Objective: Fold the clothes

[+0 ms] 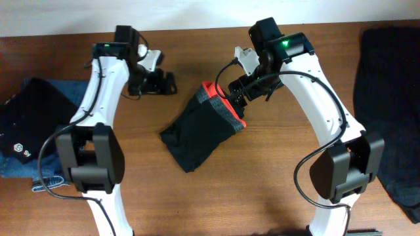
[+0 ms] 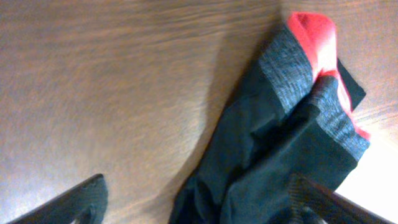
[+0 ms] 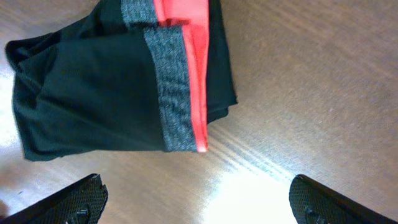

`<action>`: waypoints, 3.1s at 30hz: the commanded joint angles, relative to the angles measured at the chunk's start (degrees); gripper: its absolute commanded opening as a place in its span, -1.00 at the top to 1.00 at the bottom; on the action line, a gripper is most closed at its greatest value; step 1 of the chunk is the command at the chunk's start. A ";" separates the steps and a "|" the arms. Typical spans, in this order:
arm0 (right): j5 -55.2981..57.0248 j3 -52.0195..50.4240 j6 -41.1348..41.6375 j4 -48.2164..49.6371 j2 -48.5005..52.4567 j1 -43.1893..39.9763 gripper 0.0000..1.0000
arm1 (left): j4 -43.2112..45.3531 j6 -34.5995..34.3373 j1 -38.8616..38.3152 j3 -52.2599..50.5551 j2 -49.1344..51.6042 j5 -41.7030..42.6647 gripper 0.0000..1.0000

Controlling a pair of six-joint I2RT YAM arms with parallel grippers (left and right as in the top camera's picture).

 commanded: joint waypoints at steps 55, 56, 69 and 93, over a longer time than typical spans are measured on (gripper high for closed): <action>5.81 1.49 1.73 -2.10 -0.46 -3.69 -0.97 | -14.67 9.68 -1.44 12.37 6.84 -23.41 0.99; 6.27 1.57 1.73 -2.23 -0.57 -4.37 -0.97 | -14.64 9.05 -1.18 12.37 5.70 -24.81 0.99; 6.40 1.79 1.05 -4.11 -2.29 -10.12 -0.97 | -14.86 9.09 0.13 12.37 -7.48 -57.64 0.99; 6.43 1.77 -0.04 -6.43 -2.29 -10.12 -0.97 | -9.18 9.18 25.75 12.31 -14.45 -37.05 0.99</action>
